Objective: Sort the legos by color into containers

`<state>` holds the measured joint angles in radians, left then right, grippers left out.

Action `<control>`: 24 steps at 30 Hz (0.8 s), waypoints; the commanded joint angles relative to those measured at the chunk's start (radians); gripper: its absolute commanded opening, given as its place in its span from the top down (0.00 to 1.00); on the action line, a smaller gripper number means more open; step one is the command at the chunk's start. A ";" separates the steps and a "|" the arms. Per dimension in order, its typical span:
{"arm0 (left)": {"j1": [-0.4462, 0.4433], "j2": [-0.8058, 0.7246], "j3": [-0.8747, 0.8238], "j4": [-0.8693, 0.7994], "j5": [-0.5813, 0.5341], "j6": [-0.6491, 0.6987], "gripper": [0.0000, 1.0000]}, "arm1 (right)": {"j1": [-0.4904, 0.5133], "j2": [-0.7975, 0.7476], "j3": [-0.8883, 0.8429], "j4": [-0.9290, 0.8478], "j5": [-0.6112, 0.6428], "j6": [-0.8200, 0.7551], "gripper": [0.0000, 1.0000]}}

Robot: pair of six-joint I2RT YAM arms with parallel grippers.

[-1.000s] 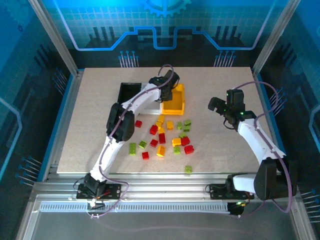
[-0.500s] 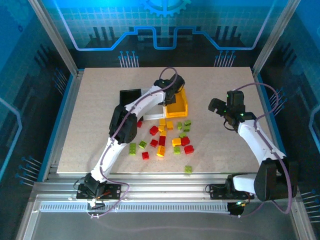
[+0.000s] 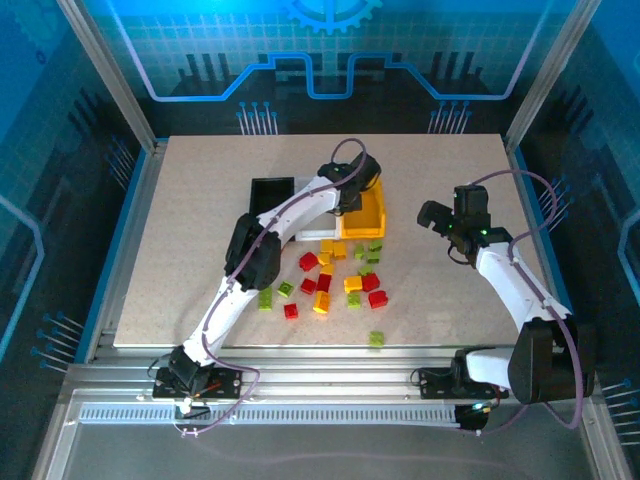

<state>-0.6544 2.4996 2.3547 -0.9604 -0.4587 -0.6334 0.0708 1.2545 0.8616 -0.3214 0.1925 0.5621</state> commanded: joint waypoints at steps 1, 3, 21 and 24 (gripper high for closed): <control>-0.022 0.021 0.032 0.016 0.064 0.012 1.00 | -0.011 -0.005 -0.013 0.012 -0.017 0.024 0.00; -0.024 0.022 0.034 0.019 0.069 0.014 1.00 | -0.011 -0.005 -0.013 0.009 -0.018 0.026 0.00; -0.015 -0.110 -0.024 0.106 0.099 -0.007 0.01 | 0.075 0.044 0.067 -0.104 -0.039 -0.007 0.01; -0.009 -0.225 -0.141 0.190 0.132 -0.015 0.01 | 0.148 0.074 0.091 -0.138 -0.061 -0.038 0.05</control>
<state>-0.6685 2.4275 2.2715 -0.8467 -0.3679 -0.6312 0.1646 1.3041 0.9104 -0.3973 0.1650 0.5514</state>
